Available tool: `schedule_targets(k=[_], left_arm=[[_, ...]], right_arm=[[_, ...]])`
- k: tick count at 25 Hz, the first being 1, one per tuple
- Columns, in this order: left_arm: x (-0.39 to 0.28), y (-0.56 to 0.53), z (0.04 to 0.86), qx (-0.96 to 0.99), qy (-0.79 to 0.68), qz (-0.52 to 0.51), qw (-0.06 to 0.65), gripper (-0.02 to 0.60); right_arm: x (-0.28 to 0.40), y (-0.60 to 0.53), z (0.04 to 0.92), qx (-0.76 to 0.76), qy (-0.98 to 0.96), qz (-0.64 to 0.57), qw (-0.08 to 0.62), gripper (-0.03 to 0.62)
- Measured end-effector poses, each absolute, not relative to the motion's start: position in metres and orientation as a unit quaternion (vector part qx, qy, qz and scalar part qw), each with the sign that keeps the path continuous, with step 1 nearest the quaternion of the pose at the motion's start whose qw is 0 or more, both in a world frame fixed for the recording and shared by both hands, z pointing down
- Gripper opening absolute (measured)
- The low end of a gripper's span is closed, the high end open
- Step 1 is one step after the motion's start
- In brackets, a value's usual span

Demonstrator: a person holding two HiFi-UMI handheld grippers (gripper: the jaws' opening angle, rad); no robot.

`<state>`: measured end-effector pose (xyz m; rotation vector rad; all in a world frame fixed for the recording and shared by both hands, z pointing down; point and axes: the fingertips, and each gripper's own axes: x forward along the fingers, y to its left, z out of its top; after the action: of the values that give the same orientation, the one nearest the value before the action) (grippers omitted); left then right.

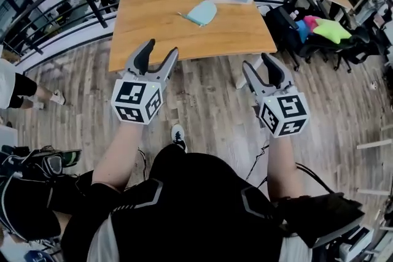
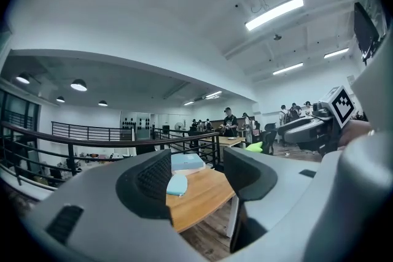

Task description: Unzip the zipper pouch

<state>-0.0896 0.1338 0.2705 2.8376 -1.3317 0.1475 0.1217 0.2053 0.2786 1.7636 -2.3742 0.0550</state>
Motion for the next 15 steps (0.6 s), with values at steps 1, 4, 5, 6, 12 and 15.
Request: schedule_targets(k=[1, 4, 5, 6, 12, 15], left_arm=[[-0.091, 0.118, 0.272, 0.905, -0.422, 0.047, 0.003, 0.268], [-0.097, 0.073, 0.274, 0.908, -0.416, 0.047, 0.007, 0.268], [-0.099, 0.060, 0.276, 0.909, -0.414, 0.046, 0.009, 0.268], [-0.101, 0.047, 0.278, 0.909, -0.413, 0.047, 0.012, 0.268], [-0.110, -0.015, 0.293, 0.914, -0.401, 0.048, 0.026, 0.268], [-0.117, -0.039, 0.302, 0.918, -0.394, 0.050, 0.029, 0.268]], right_arm=[[0.119, 0.191, 0.280, 0.593, -0.800, 0.019, 0.093, 0.235], [0.109, 0.148, 0.282, 0.590, -0.801, 0.019, 0.102, 0.235], [0.106, 0.135, 0.283, 0.589, -0.801, 0.018, 0.107, 0.233], [0.103, 0.123, 0.285, 0.589, -0.800, 0.017, 0.113, 0.233], [0.089, 0.064, 0.296, 0.591, -0.797, 0.026, 0.122, 0.233], [0.084, 0.038, 0.304, 0.592, -0.795, 0.036, 0.129, 0.233]])
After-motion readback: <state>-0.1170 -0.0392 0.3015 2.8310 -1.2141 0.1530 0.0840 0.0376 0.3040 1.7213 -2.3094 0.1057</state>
